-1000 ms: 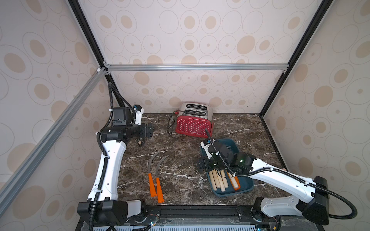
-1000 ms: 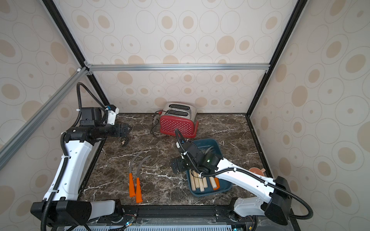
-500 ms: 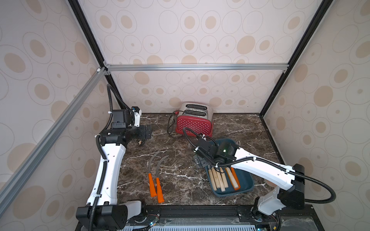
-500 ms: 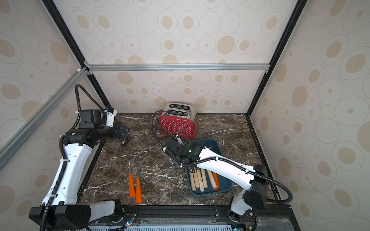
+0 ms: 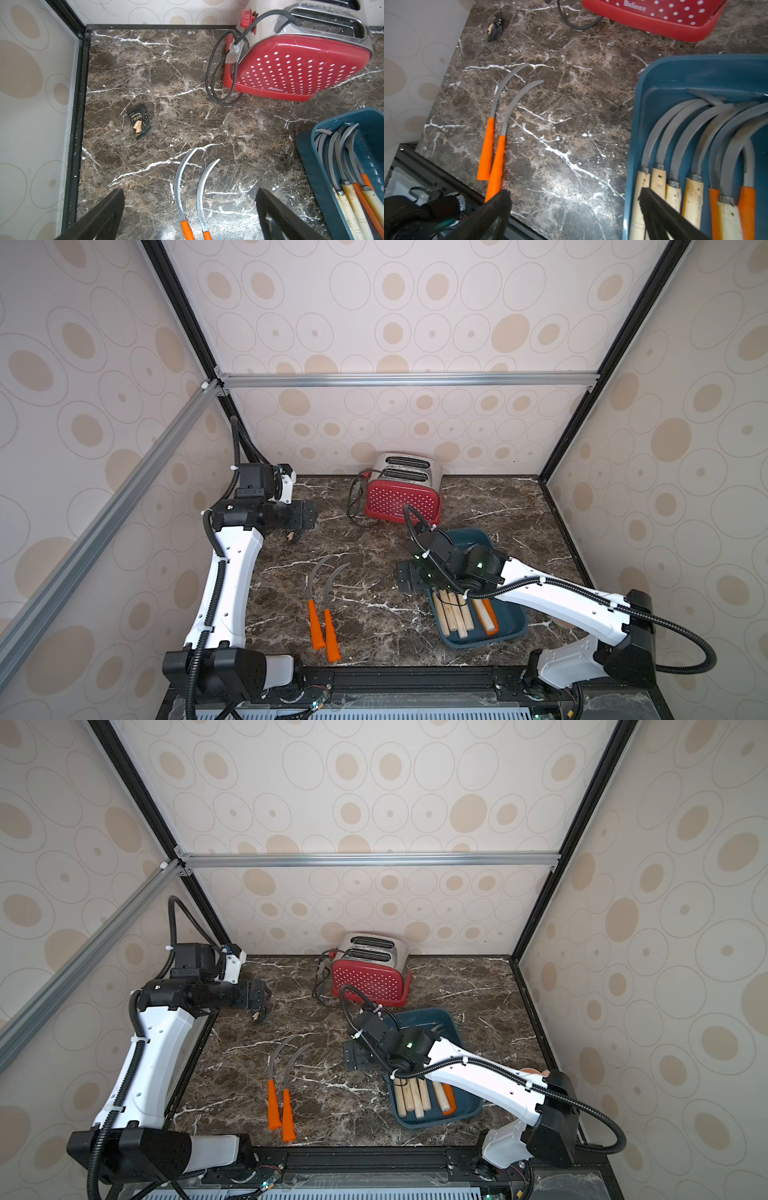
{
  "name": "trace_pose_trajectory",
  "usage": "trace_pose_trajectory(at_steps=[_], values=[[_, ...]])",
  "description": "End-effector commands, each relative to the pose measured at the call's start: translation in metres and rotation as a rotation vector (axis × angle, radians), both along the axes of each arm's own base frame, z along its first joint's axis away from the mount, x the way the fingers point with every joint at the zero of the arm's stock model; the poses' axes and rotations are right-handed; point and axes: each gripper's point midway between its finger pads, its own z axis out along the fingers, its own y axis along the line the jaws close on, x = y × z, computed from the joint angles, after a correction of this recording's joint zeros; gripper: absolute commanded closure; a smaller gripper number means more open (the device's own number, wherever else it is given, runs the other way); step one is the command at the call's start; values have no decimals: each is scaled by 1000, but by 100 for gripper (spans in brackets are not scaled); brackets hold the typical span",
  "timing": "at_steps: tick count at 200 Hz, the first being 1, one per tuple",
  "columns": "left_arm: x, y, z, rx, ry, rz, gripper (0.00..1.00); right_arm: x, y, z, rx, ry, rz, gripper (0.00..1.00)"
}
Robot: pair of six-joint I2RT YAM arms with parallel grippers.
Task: Put small sickles into storage boxes
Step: Pick up the sickle at the center of the board.
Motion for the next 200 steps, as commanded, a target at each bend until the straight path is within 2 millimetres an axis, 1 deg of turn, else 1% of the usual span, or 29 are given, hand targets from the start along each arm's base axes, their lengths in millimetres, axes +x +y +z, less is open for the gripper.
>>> trace_pose_trajectory(at_steps=[1, 6, 11, 22, 28, 38, 39, 41, 47, 54, 76, 89, 100, 109, 117, 126, 131, 139, 146, 158, 165, 167, 170, 171, 177, 187, 200], values=[[-2, -2, 8, -11, -3, 3, 1, -5, 10, 9, 61, 39, -52, 0], [-1, -1, 8, -13, -4, 5, 1, -4, 21, 7, 101, 27, 5, 0], [-1, -2, 8, -16, -6, 7, 1, -6, 31, 0, 142, 33, 60, 0], [-1, -1, 10, -19, -7, 12, 1, -6, 50, -11, 268, 85, 116, 0], [-1, -1, 11, -19, -10, 15, 1, -6, 55, -17, 278, 106, 120, 0], [-2, 1, 12, -15, -14, 24, 1, -12, 63, -25, 209, 134, 146, 0], [-2, 2, 12, -15, -14, 26, 1, -11, 66, -22, 211, 127, 149, 1], [-2, 3, 13, -13, -15, 29, 1, -13, 66, -25, 183, 128, 150, 0], [-3, 4, 14, -13, -17, 33, 1, -17, 74, -25, 140, 106, 167, 0], [-3, 5, 14, -11, -16, 41, 1, -22, 83, -31, 98, 103, 186, 0], [-3, 12, 17, -13, -21, 63, 1, -35, 119, -56, 34, 144, 245, 1], [-2, 14, 21, -21, -25, 69, 1, -43, 136, -69, -22, 148, 266, 0], [-2, 15, 25, -25, -32, 66, 1, -46, 144, -78, -78, 133, 266, 0], [-2, 16, 28, -23, -41, 69, 1, -51, 150, -82, -110, 123, 271, 2], [-2, 16, 31, -20, -49, 68, 1, -54, 153, -83, -128, 102, 270, 8], [-3, 17, 34, -16, -56, 66, 1, -59, 158, -82, -135, 77, 279, 18], [-3, 17, 36, -15, -61, 67, 1, -61, 159, -81, -140, 62, 276, 20], [-4, 16, 38, -15, -64, 64, 1, -64, 159, -83, -154, 45, 264, 18], [-4, 16, 39, -17, -67, 60, 1, -63, 160, -87, -153, 39, 250, 9], [-6, 15, 41, -18, -69, 59, 1, -70, 173, -98, -106, 70, 283, 0], [-7, 15, 42, -21, -72, 59, 1, -73, 181, -101, -91, 94, 304, 0], [-7, 15, 42, -19, -72, 60, 1, -76, 181, -105, -102, 105, 314, 0], [-7, 15, 42, -20, -73, 61, 1, -78, 186, -104, -98, 118, 333, 0], [-7, 15, 43, -19, -73, 61, 1, -80, 185, -108, -110, 126, 338, 0], [-8, 16, 43, -17, -74, 63, 1, -84, 188, -109, -138, 139, 350, 0], [-9, 16, 44, -15, -77, 64, 1, -88, 184, -114, -215, 132, 345, 0], [-12, 16, 46, -12, -83, 63, 1, -92, 181, -121, -260, 143, 343, 1]])
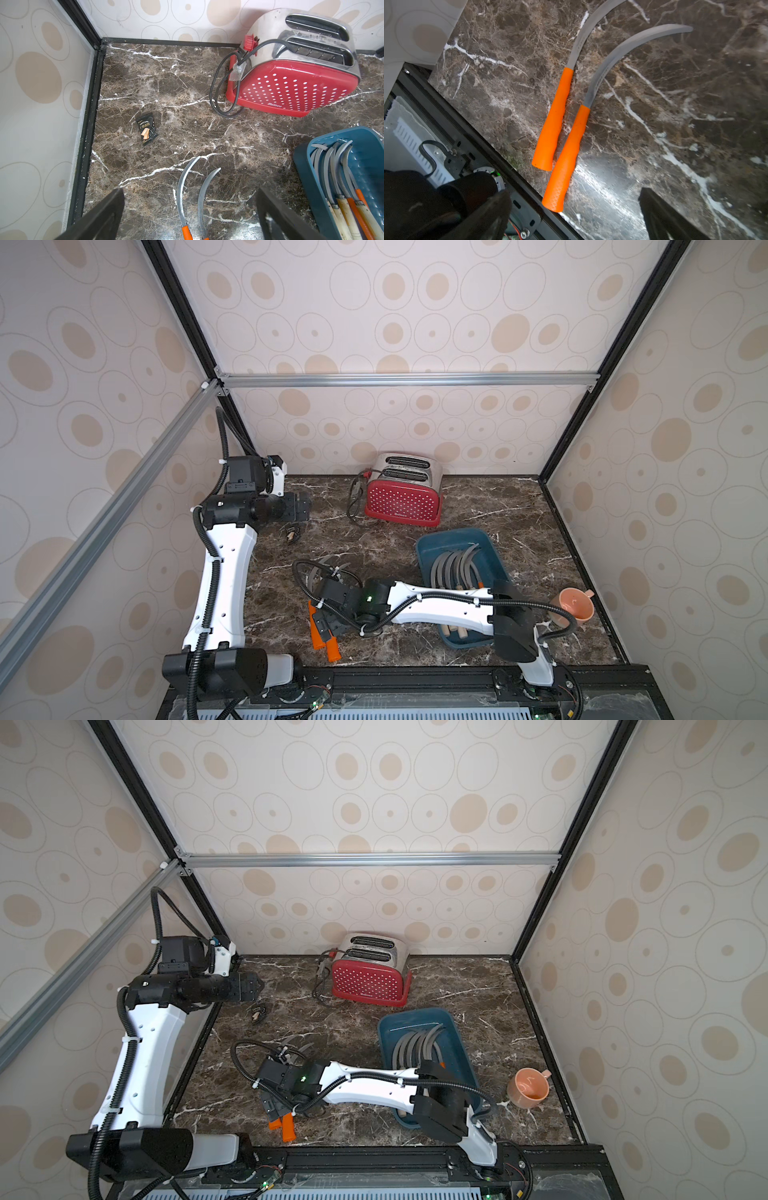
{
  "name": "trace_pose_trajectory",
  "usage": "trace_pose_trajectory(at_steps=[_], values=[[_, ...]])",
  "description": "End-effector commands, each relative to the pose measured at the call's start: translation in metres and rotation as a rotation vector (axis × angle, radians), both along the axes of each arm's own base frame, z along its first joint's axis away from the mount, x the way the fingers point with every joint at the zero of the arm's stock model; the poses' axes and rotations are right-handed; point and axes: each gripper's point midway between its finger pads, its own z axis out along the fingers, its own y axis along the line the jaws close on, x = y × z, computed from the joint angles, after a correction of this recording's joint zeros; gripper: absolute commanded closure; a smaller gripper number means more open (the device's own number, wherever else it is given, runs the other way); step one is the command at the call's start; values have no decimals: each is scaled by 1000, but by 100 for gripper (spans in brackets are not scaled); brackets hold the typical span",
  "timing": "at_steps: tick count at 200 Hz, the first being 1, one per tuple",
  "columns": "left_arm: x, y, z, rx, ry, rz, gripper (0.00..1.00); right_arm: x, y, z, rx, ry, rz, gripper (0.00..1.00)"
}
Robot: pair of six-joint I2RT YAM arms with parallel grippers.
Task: Put small sickles into storage boxes
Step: Pick up the sickle at the center of the board.
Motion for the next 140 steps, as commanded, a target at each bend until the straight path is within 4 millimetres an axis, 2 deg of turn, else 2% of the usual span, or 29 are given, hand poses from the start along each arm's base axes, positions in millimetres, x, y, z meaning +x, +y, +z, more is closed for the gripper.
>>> trace_pose_trajectory(at_steps=[1, 21, 35, 72, 84, 87, 111, 128, 140], values=[[-13, 1, 19, 1, -31, 6, 1, -15, -13, -23, -140, 22, 12, 2], [-16, 0, 22, 3, -42, 0, 1, -21, -17, -33, -155, 59, 9, 7], [-17, -1, 25, 1, -46, -5, 1, -26, -22, -38, -156, 80, -1, 16], [-19, -6, 27, -18, -45, -28, 1, -39, -24, -48, -160, 154, 8, 24], [-18, -8, 27, -26, -43, -34, 1, -43, -23, -55, -176, 180, 16, 41], [-19, -8, 28, -27, -42, -33, 1, -43, -23, -56, -182, 185, 15, 43], [-20, -9, 30, -26, -44, -43, 1, -50, -20, -63, -191, 217, 21, 42], [-21, -10, 31, -22, -48, -52, 1, -53, -17, -64, -180, 229, 29, 33], [-21, -10, 30, -22, -46, -55, 1, -55, -16, -66, -183, 237, 34, 32]])
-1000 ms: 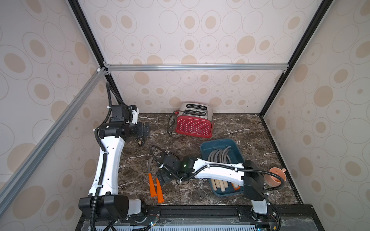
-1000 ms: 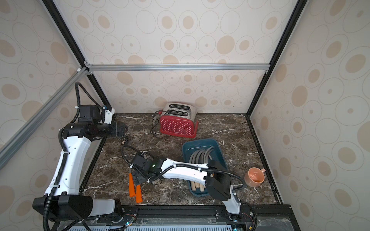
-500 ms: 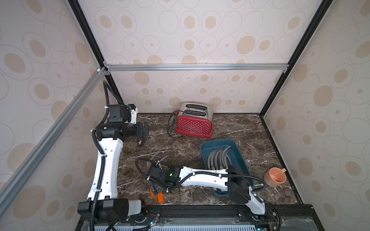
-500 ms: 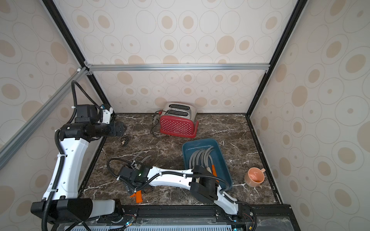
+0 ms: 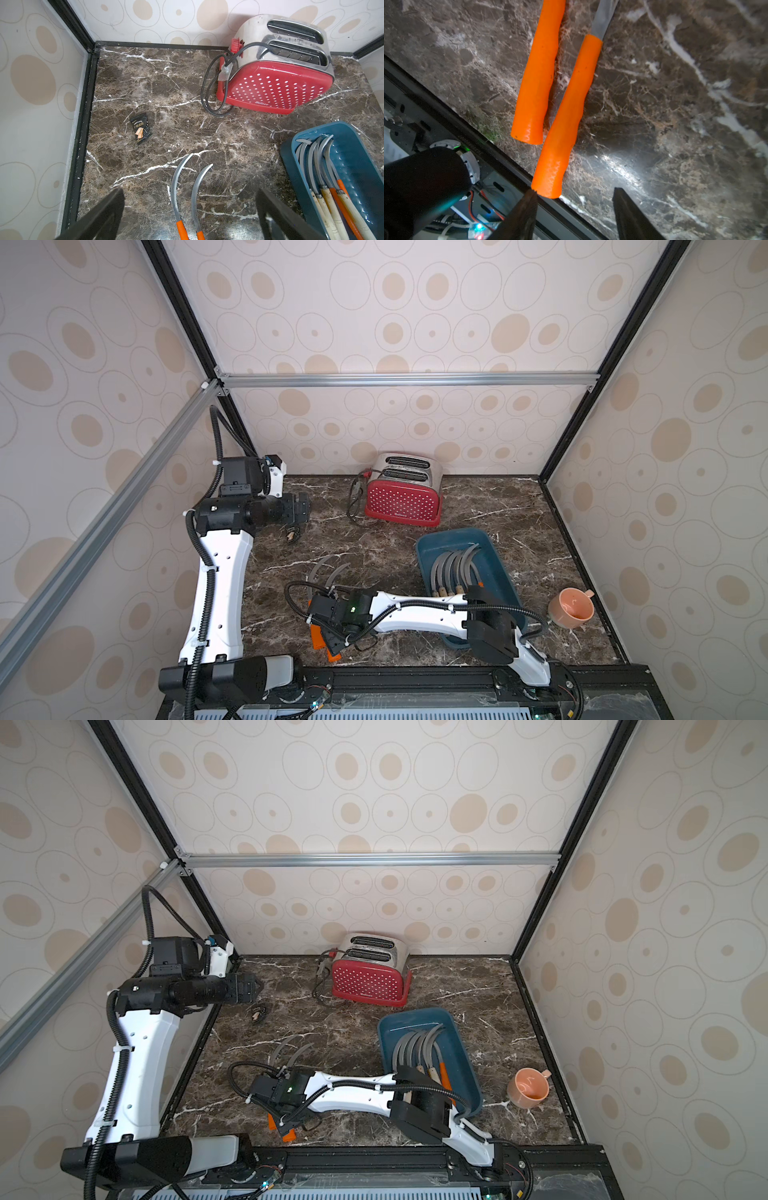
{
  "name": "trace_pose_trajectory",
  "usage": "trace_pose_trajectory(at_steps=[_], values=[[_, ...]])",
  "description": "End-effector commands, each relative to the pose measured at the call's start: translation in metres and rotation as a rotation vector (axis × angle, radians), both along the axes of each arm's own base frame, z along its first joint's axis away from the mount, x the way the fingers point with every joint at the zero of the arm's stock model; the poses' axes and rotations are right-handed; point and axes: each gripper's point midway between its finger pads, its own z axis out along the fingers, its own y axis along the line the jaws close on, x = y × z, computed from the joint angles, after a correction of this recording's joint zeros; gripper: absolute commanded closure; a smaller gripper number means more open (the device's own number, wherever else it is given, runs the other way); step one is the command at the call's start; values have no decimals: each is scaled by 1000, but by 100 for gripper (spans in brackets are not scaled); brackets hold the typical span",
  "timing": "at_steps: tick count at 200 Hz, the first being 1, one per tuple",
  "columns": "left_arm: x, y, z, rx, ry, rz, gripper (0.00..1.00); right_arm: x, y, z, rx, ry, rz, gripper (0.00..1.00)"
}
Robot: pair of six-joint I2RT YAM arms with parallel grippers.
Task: Put small sickles into storage boxes
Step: Pick up the sickle at the center of the board.
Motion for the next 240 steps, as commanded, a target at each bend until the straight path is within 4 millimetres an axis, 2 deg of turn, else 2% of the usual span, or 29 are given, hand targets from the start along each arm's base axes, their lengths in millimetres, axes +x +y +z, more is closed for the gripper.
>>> trace_pose_trajectory(at_steps=[1, 117, 170, 240], values=[[-8, -1, 13, 8, -20, -23, 1, -11, 1, -10, -25, 42, 2, 32], [-7, -6, 11, -12, -14, -44, 1, -16, 8, -31, -91, 88, 26, 37], [-7, -7, 9, -11, -9, -50, 1, -16, 12, -38, -112, 93, 28, 43], [-7, -10, 8, -31, -6, -57, 1, -11, -1, -49, -188, 80, 7, 50]])
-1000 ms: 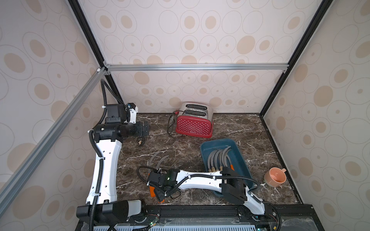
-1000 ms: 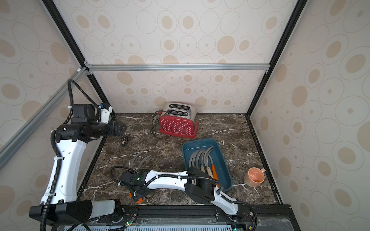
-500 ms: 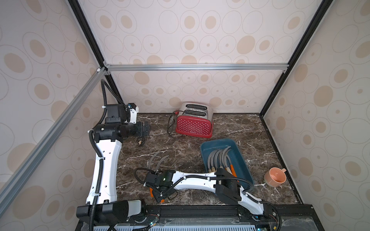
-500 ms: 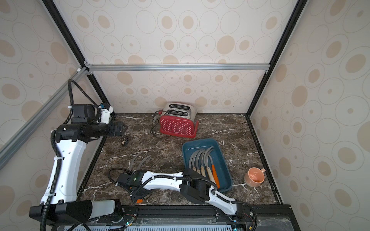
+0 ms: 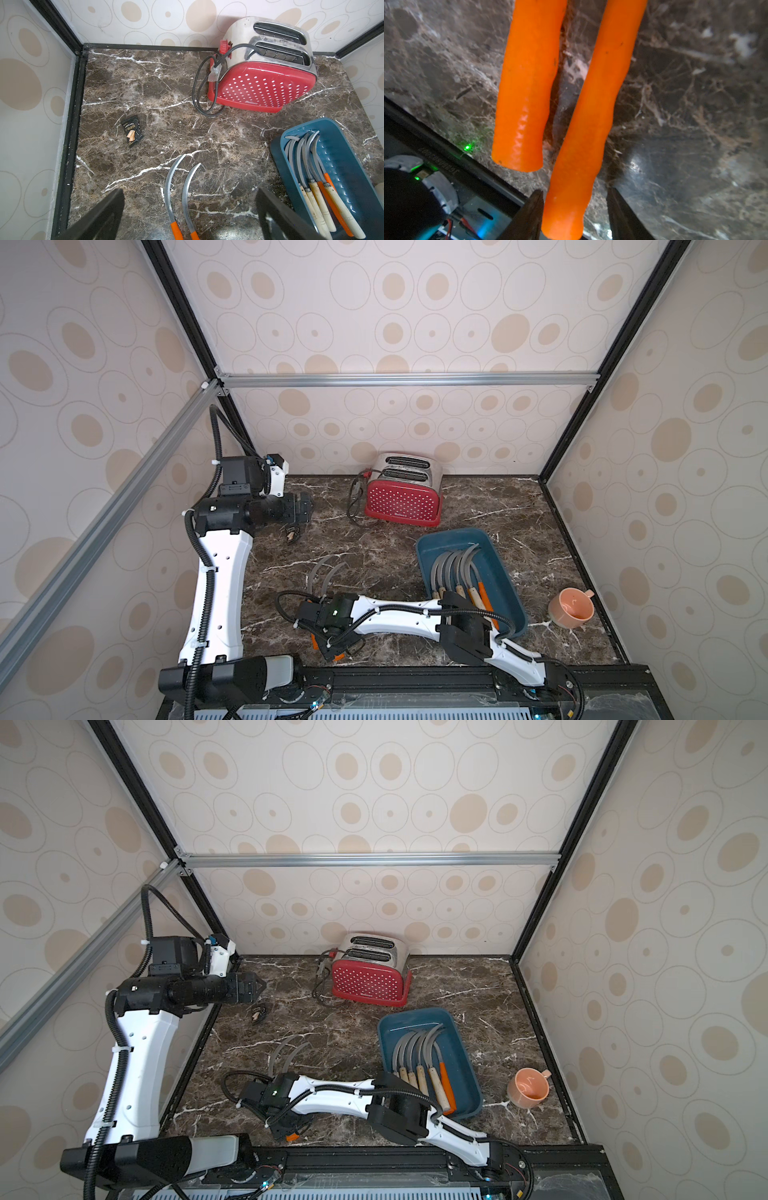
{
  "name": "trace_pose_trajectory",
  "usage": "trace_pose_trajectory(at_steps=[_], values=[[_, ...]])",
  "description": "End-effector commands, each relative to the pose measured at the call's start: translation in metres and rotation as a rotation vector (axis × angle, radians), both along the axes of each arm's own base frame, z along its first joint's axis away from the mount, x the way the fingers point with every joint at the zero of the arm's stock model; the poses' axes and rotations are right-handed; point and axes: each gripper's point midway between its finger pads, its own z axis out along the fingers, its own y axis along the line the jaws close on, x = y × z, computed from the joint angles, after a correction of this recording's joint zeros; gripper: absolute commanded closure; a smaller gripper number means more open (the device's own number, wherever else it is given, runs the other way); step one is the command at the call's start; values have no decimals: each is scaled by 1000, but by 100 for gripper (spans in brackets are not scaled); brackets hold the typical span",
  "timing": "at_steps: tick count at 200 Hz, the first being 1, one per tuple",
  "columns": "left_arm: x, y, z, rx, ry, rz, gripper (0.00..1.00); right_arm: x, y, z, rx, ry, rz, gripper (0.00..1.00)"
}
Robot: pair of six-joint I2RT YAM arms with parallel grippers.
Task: Put small sickles into storage boxes
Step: Pick up the sickle at the center of the board.
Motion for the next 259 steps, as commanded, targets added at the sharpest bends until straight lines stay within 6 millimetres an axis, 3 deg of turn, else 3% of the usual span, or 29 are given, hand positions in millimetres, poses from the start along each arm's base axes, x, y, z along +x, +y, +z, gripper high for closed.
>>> trace_pose_trajectory(at_steps=[1, 43, 99, 173, 259], values=[[-6, -1, 6, 0, -3, -18, 1, 0, -14, -13, -82, -5, -16, 50], [-5, -3, 6, -11, -4, -22, 1, 6, -26, -15, -107, -5, -25, 52], [0, -3, 7, -18, -5, -22, 1, 12, -22, -9, -87, 13, 17, 48], [2, -6, 2, -35, 6, -27, 1, 12, -19, -21, -106, 54, 37, 49], [6, -7, 1, -44, 9, -34, 1, 8, -32, -49, -201, 86, 27, 70]])
